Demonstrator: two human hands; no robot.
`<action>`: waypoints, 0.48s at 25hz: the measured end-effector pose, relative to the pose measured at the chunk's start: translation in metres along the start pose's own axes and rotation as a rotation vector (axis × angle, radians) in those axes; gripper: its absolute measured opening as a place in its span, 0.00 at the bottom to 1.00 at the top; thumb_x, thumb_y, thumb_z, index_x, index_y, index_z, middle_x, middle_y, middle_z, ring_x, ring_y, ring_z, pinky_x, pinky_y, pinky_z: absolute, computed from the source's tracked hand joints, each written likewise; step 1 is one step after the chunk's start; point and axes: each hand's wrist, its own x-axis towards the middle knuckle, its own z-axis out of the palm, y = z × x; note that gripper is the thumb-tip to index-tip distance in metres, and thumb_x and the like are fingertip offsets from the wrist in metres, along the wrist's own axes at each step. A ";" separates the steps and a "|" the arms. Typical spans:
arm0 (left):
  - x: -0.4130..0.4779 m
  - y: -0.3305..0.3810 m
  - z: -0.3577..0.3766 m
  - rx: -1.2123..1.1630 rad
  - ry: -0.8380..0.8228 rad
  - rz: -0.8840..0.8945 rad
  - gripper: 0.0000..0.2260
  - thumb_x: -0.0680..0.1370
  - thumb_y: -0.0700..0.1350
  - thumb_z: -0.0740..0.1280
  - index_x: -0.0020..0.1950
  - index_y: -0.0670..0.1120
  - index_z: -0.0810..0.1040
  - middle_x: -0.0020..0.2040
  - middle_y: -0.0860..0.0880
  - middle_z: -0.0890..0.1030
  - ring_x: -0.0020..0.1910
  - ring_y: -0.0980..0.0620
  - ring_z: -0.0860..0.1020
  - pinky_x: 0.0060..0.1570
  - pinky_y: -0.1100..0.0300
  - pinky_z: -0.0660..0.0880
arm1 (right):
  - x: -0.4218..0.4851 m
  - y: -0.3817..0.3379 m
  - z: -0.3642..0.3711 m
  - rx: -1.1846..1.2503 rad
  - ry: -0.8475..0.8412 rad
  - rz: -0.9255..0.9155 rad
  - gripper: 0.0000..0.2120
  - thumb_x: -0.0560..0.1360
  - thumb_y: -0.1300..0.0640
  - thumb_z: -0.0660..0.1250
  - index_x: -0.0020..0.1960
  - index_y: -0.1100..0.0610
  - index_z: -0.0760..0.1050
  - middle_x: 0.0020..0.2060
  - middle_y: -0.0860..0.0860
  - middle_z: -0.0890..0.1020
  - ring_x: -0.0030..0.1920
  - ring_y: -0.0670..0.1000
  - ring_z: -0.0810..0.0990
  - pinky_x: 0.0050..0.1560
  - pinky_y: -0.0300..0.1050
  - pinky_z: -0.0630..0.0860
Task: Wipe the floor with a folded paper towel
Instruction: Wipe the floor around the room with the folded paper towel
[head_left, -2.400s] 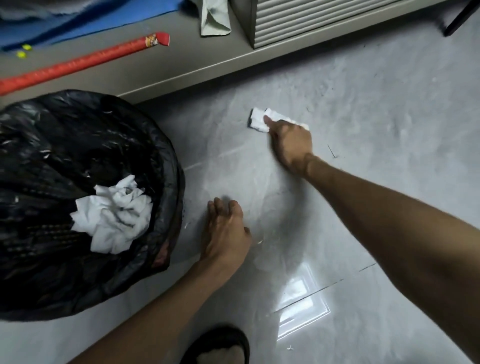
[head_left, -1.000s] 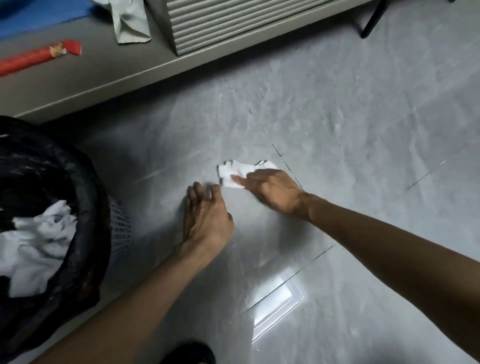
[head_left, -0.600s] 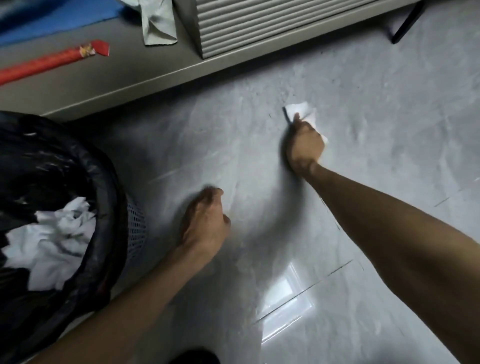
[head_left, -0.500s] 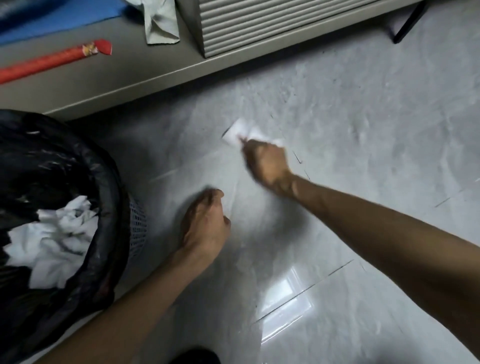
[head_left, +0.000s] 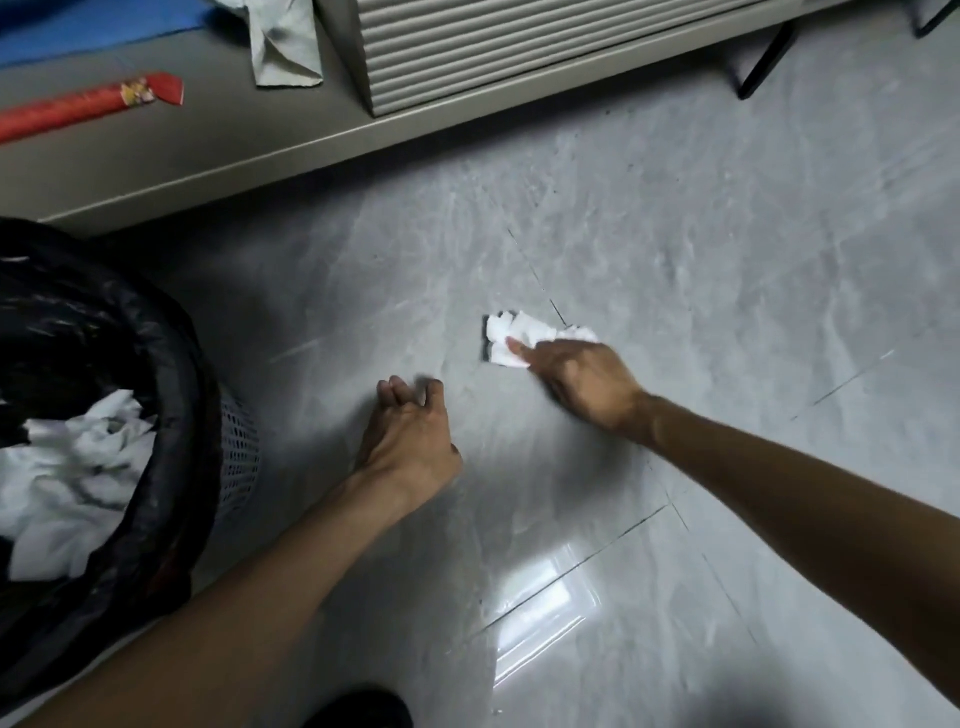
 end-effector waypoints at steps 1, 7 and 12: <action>0.000 0.002 0.001 0.004 -0.006 0.009 0.32 0.72 0.42 0.62 0.73 0.41 0.54 0.70 0.30 0.60 0.72 0.34 0.58 0.68 0.48 0.65 | 0.004 0.017 -0.011 0.011 0.061 0.194 0.17 0.79 0.52 0.61 0.65 0.56 0.76 0.48 0.54 0.83 0.49 0.57 0.80 0.48 0.48 0.71; 0.000 -0.001 0.011 0.000 -0.054 -0.022 0.35 0.71 0.43 0.63 0.75 0.44 0.52 0.75 0.28 0.51 0.76 0.32 0.48 0.75 0.47 0.56 | -0.024 -0.054 0.024 0.034 0.146 -0.050 0.23 0.73 0.67 0.65 0.68 0.61 0.73 0.44 0.56 0.83 0.42 0.58 0.81 0.46 0.51 0.75; 0.000 0.003 0.009 -0.056 0.015 0.017 0.32 0.71 0.42 0.62 0.74 0.44 0.54 0.74 0.34 0.55 0.75 0.37 0.52 0.72 0.50 0.61 | -0.059 0.048 -0.018 -0.103 0.024 -0.032 0.22 0.80 0.59 0.57 0.73 0.51 0.67 0.59 0.55 0.80 0.58 0.57 0.78 0.58 0.46 0.71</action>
